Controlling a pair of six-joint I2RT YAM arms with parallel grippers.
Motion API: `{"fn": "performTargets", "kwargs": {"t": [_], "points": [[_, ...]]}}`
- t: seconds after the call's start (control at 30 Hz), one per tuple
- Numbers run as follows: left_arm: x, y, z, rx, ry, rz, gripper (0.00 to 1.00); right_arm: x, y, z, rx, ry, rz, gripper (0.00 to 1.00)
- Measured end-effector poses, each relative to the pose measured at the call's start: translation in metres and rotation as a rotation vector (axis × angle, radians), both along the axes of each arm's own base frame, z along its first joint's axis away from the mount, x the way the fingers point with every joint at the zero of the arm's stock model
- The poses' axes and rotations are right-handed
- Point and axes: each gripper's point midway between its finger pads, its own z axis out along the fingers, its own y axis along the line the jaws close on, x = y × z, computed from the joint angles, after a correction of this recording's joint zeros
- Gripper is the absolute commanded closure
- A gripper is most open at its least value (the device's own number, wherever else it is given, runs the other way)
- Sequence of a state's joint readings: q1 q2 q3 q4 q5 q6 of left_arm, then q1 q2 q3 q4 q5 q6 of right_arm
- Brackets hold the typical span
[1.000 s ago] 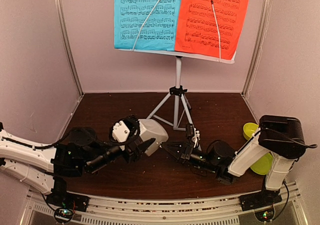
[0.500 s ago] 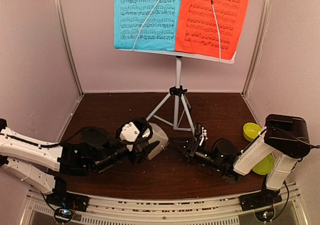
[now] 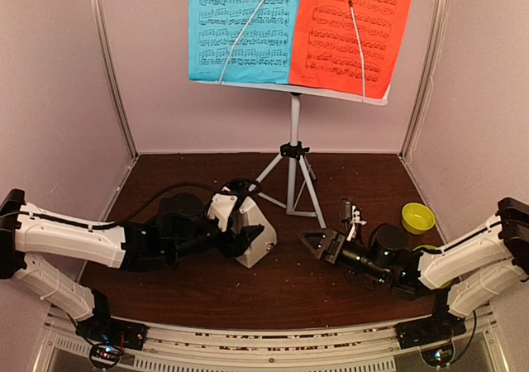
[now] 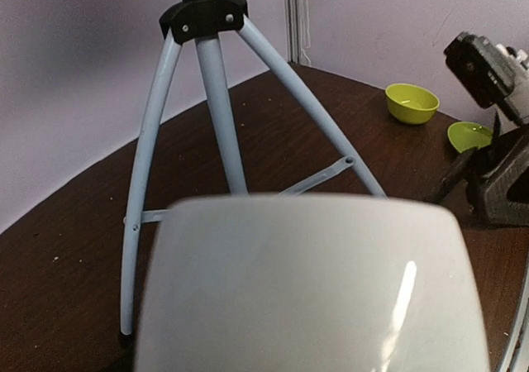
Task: Set up the instrument practice props
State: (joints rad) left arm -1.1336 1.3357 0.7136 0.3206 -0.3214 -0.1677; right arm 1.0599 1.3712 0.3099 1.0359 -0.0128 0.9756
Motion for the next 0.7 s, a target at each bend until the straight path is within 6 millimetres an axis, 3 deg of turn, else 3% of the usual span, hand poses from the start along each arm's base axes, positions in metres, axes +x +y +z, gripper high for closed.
{"fn": "performTargets", "kwargs": {"t": [0.1, 0.3, 0.4, 0.53, 0.7], "points": [[0.007, -0.002, -0.015, 0.008, 0.051, -0.003, 0.88, 0.005, -0.008, 0.013, -0.089, -0.082, -0.044, 0.28], [0.009, -0.018, -0.032, 0.057, 0.114, -0.039, 0.88, 0.014, -0.018, 0.011, -0.305, -0.180, -0.095, 0.16], [0.010, -0.026, -0.034, 0.058, 0.128, -0.051, 0.88, 0.020, -0.022, 0.005, -0.405, -0.214, -0.099, 0.00], [0.015, -0.031, -0.045, 0.069, 0.160, -0.040, 0.87, 0.027, -0.034, 0.000, -0.468, -0.224, -0.116, 0.00], [0.019, -0.036, -0.062, 0.092, 0.197, -0.034, 0.80, 0.032, -0.046, 0.013, -0.454, -0.233, -0.146, 0.00]]}}
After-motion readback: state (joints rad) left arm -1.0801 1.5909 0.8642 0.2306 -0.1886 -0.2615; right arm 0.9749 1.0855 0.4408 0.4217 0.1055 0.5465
